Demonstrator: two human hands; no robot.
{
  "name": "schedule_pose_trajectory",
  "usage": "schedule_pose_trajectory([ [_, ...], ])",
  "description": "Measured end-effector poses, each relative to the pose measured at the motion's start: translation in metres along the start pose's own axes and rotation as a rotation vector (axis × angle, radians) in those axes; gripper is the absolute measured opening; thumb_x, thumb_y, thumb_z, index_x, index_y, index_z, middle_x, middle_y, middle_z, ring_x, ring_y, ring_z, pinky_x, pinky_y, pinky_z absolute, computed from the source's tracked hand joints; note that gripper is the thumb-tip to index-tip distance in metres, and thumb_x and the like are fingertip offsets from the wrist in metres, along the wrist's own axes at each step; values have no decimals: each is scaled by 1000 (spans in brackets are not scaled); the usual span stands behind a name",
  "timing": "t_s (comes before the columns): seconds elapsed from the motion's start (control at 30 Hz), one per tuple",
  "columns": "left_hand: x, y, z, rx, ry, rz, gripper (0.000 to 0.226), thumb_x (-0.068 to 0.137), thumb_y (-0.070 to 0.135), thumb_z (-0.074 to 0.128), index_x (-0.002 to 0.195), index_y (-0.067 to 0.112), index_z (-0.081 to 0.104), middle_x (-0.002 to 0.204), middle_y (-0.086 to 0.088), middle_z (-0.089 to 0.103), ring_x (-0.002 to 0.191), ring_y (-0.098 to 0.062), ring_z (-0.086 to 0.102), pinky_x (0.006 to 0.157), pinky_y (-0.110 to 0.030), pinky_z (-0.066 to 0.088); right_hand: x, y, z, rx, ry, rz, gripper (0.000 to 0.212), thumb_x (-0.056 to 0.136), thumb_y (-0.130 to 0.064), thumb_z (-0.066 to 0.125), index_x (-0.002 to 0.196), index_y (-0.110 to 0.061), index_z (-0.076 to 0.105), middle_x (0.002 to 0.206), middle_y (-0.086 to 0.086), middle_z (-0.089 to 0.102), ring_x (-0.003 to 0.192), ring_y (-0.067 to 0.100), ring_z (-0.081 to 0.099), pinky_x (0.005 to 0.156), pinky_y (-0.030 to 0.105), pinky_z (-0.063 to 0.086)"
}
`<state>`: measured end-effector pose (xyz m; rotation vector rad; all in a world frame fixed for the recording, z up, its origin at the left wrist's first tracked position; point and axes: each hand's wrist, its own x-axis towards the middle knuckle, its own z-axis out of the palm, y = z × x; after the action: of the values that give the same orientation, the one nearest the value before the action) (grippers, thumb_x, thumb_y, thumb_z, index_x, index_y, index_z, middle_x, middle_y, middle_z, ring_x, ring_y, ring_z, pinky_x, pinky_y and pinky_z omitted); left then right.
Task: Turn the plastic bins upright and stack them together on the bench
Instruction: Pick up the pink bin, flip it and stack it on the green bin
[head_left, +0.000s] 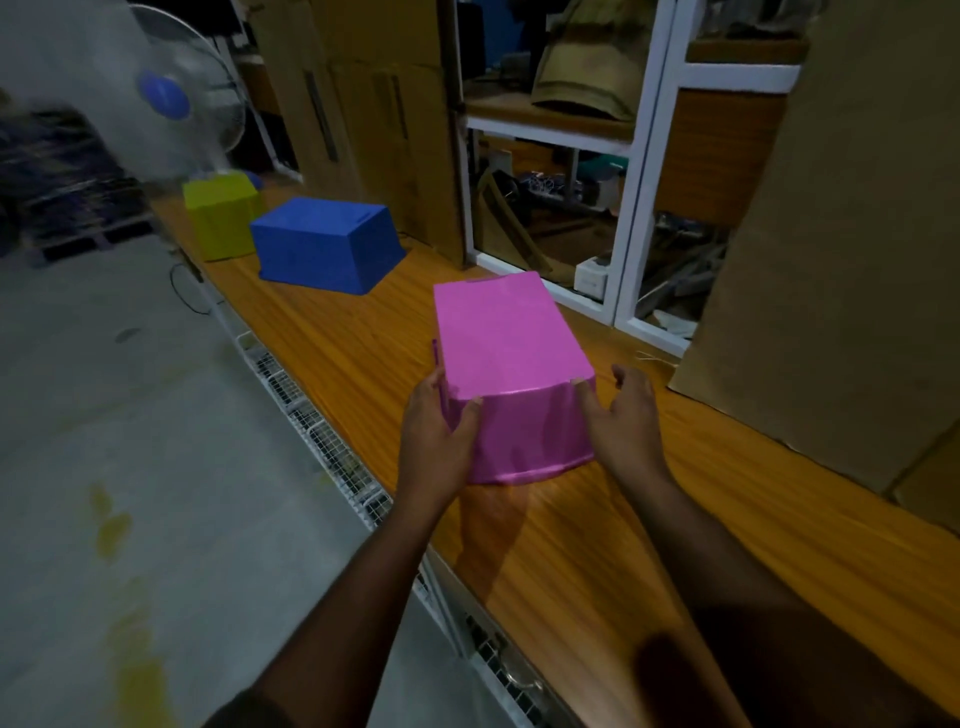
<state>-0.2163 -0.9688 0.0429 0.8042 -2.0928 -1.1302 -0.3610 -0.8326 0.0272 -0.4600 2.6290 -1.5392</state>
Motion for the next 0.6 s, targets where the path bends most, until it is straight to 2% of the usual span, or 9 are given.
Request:
schedule_pose_trajectory([
  [0.1, 22, 0, 10, -3, 17, -87, 59, 96, 31, 62, 146, 9, 41, 145, -11, 48, 130, -19, 44, 96, -22, 32, 22, 5, 17, 54, -99, 120, 79, 84, -66, 53, 146, -22, 32, 148, 6, 41, 126, 27, 50, 93, 50, 52],
  [0.2, 43, -10, 21, -81, -52, -185, 64, 90, 49, 63, 141, 13, 49, 133, 4, 54, 120, -17, 55, 97, -29, 44, 29, 6, 29, 139, -156, 119, 65, 88, -57, 56, 140, -22, 40, 134, 3, 54, 109, 21, 58, 86, 41, 54],
  [0.27, 52, -17, 29, -123, -33, -244, 75, 80, 67, 59, 136, 17, 55, 130, 0, 63, 115, -20, 63, 97, -39, 52, 29, 5, 35, 171, -140, 93, 56, 91, -49, 58, 137, -21, 43, 129, 2, 58, 111, 22, 59, 90, 42, 52],
  [0.3, 53, -20, 32, -125, -14, -270, 75, 80, 68, 56, 136, 17, 54, 129, -3, 64, 115, -22, 63, 98, -42, 52, 27, 4, 36, 175, -127, 73, 53, 92, -46, 58, 136, -20, 45, 129, 2, 58, 113, 22, 58, 92, 42, 51],
  [0.4, 53, -28, 39, -153, 71, -307, 52, 96, 45, 55, 136, 11, 54, 128, -9, 65, 112, -28, 63, 94, -41, 53, 14, 4, 34, 158, -68, -52, 49, 95, -47, 53, 137, -23, 46, 133, -1, 56, 120, 18, 53, 99, 39, 46],
  [0.5, 54, -35, 38, -429, 118, -412, 30, 102, 26, 50, 123, 6, 59, 104, -9, 69, 82, -20, 66, 64, -26, 55, 1, -4, 20, 154, -29, -148, 47, 99, -50, 41, 142, -31, 44, 141, -6, 50, 127, 12, 45, 105, 43, 42],
  [0.57, 54, -36, 39, -575, 114, -484, 20, 104, 19, 46, 105, 9, 63, 83, -2, 66, 65, -14, 58, 49, -19, 47, -2, -11, 8, 163, -9, -201, 41, 101, -44, 40, 140, -31, 47, 142, -10, 48, 129, 8, 43, 106, 45, 42],
  [0.6, 52, -35, 40, -627, 108, -523, 21, 104, 18, 45, 95, 13, 63, 75, 1, 64, 60, -14, 53, 45, -17, 43, -4, -15, 2, 156, 14, -237, 39, 101, -40, 42, 138, -29, 49, 141, -10, 48, 129, 7, 43, 107, 45, 41],
])
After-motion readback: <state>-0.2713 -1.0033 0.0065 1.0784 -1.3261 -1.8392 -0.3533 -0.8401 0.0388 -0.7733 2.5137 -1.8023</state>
